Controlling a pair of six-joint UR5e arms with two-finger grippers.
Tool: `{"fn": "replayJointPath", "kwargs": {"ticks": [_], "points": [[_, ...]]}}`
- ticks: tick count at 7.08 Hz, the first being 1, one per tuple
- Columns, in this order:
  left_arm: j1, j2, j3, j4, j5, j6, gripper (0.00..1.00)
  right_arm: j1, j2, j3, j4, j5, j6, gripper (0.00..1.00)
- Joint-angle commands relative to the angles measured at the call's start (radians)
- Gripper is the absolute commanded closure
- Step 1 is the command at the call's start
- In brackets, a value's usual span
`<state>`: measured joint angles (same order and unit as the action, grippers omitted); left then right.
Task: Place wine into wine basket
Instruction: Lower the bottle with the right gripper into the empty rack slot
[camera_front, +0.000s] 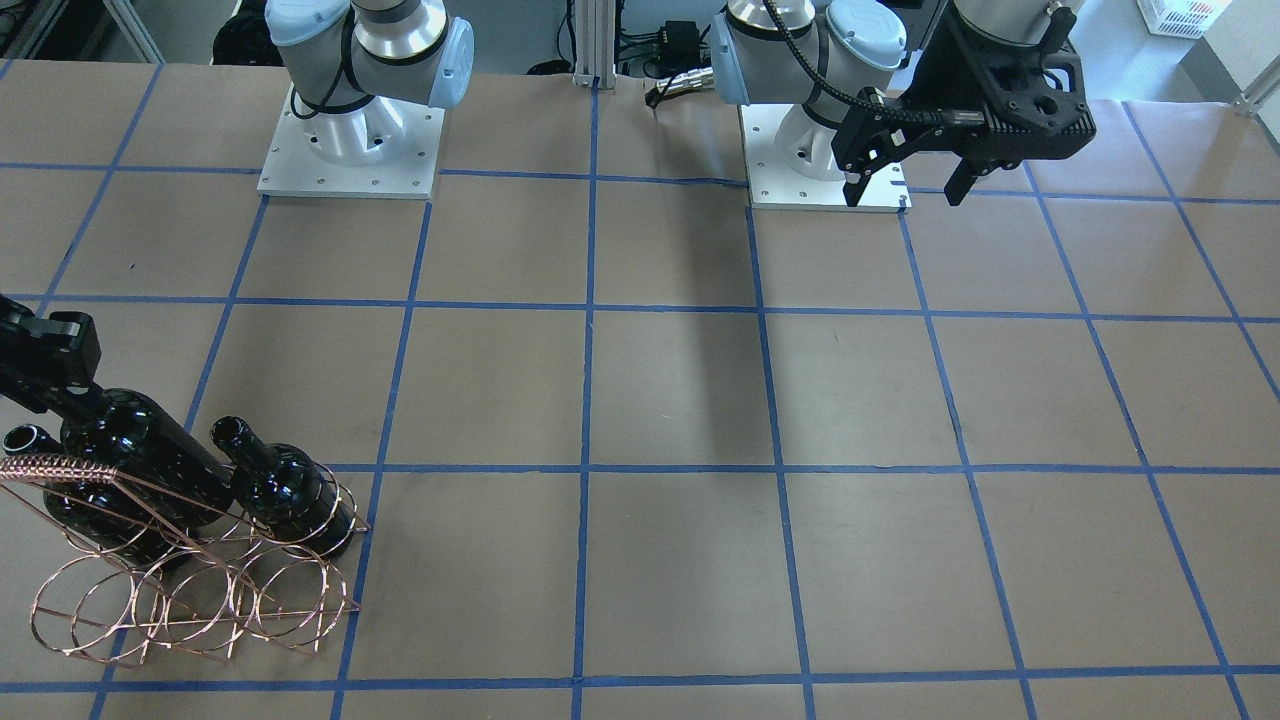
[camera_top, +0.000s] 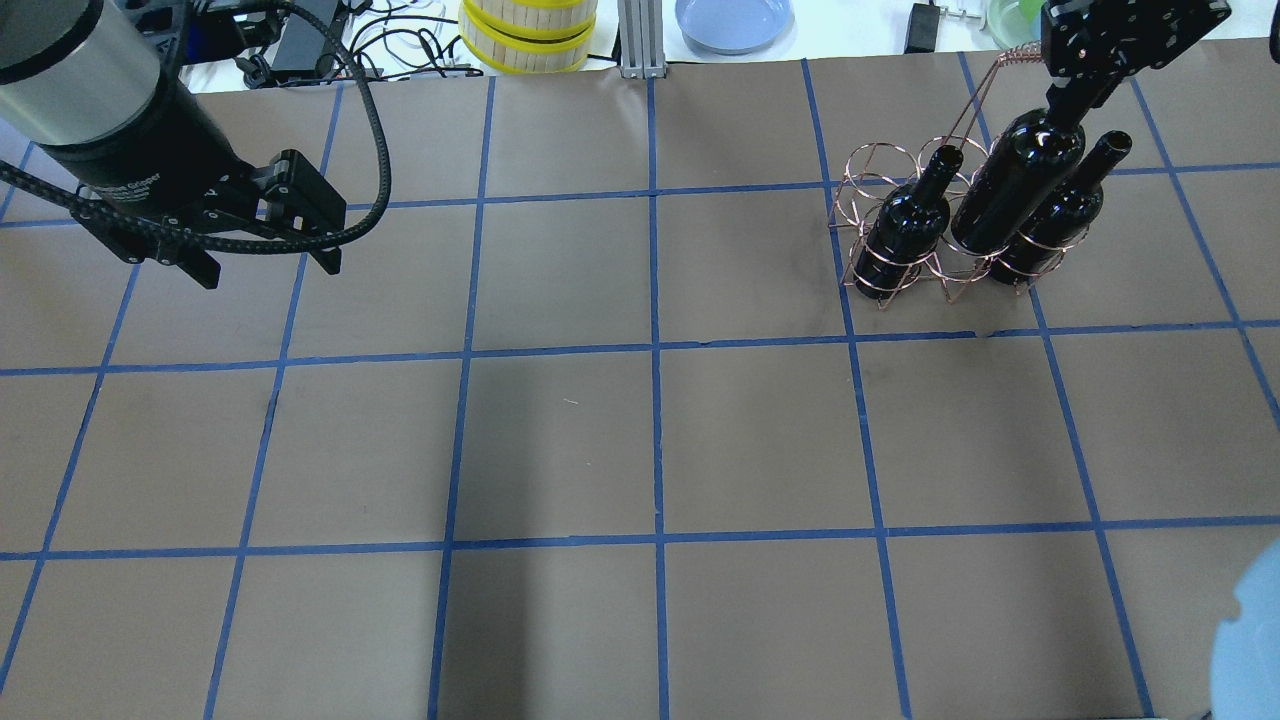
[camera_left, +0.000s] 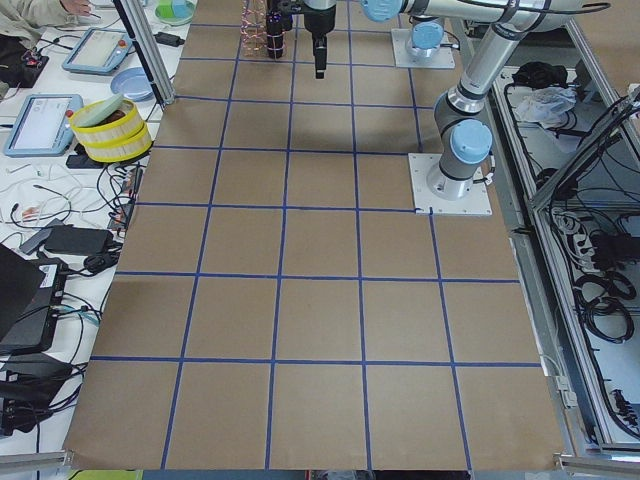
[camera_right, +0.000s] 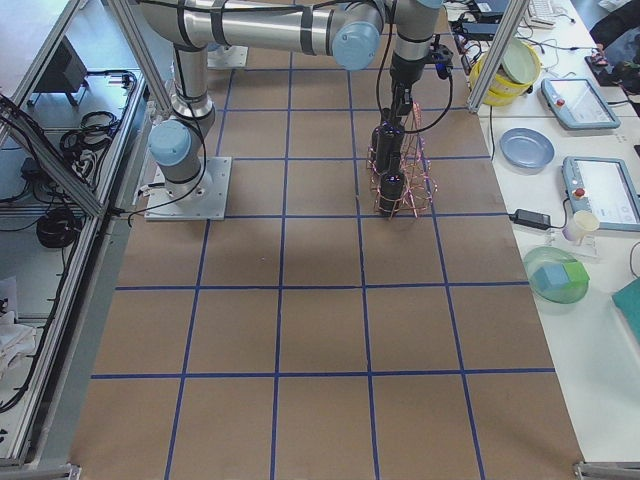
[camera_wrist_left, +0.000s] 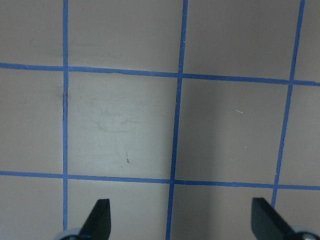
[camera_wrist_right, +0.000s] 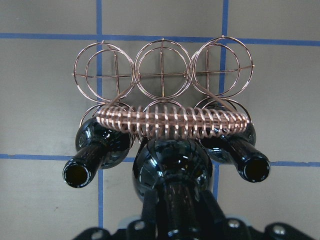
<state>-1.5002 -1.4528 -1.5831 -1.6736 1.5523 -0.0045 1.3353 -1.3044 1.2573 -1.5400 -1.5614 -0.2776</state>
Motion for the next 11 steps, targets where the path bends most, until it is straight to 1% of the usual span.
{"fn": "replayJointPath", "kwargs": {"ticks": [1, 2, 3, 7, 10, 11], "points": [[0.000, 0.002, 0.000, 0.002, 0.000, 0.001, 0.00, 0.001, 0.007, 0.005, -0.015, 0.001, -0.020, 0.98], [0.000, 0.002, 0.000, 0.002, 0.000, 0.000, 0.00, 0.001, 0.008, 0.020, -0.028, 0.003, -0.026, 0.98], [0.000, 0.002, 0.002, 0.003, 0.003, 0.001, 0.00, 0.002, 0.016, 0.043, -0.088, 0.000, -0.034, 0.98], [0.000, 0.003, 0.000, 0.003, 0.000, -0.003, 0.00, 0.010, 0.062, 0.057, -0.132, 0.004, -0.035, 0.98], [0.000, 0.002, -0.001, 0.002, 0.000, -0.003, 0.00, 0.015, 0.065, 0.095, -0.153, 0.014, -0.032, 0.95], [0.000, 0.003, 0.000, 0.000, 0.000, -0.003, 0.00, 0.015, 0.063, 0.108, -0.160, 0.012, -0.029, 0.90]]}}
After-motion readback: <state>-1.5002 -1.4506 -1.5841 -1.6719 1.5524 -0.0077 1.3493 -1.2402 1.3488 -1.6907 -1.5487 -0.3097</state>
